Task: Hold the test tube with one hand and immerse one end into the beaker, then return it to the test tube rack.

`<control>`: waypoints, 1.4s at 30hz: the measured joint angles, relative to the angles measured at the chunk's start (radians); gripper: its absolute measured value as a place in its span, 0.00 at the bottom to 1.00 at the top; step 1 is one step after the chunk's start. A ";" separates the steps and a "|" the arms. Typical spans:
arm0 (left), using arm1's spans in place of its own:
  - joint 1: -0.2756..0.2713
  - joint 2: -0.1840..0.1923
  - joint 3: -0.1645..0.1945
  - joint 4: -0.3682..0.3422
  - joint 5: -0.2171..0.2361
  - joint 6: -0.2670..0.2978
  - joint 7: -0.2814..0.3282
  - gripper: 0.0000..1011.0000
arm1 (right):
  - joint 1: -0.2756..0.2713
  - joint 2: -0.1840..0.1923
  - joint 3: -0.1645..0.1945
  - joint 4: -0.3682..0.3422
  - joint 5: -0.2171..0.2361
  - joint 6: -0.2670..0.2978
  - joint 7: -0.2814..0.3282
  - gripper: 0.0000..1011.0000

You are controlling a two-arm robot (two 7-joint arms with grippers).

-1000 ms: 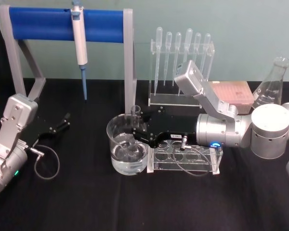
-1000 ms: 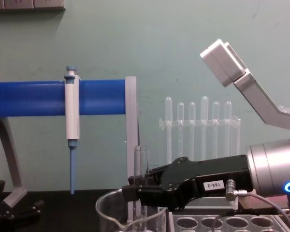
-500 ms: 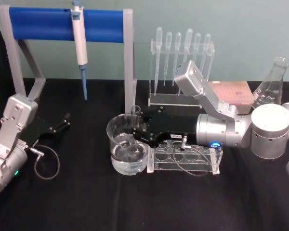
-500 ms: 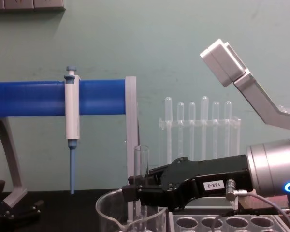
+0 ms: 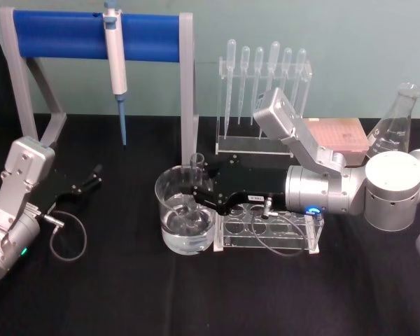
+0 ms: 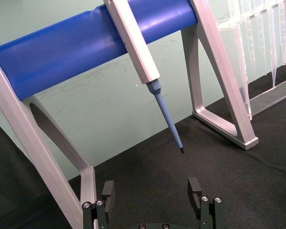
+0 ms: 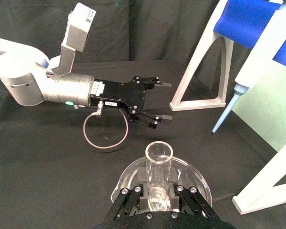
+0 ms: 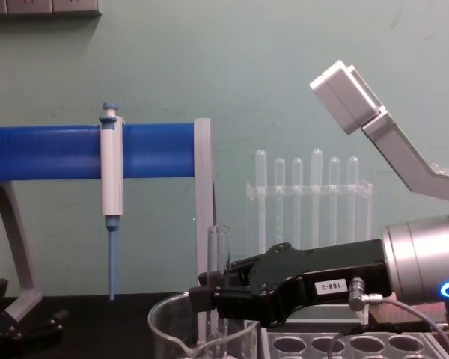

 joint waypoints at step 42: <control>0.000 0.000 0.000 0.000 0.000 0.000 0.000 0.99 | 0.000 0.000 0.000 0.000 0.000 0.000 0.000 0.24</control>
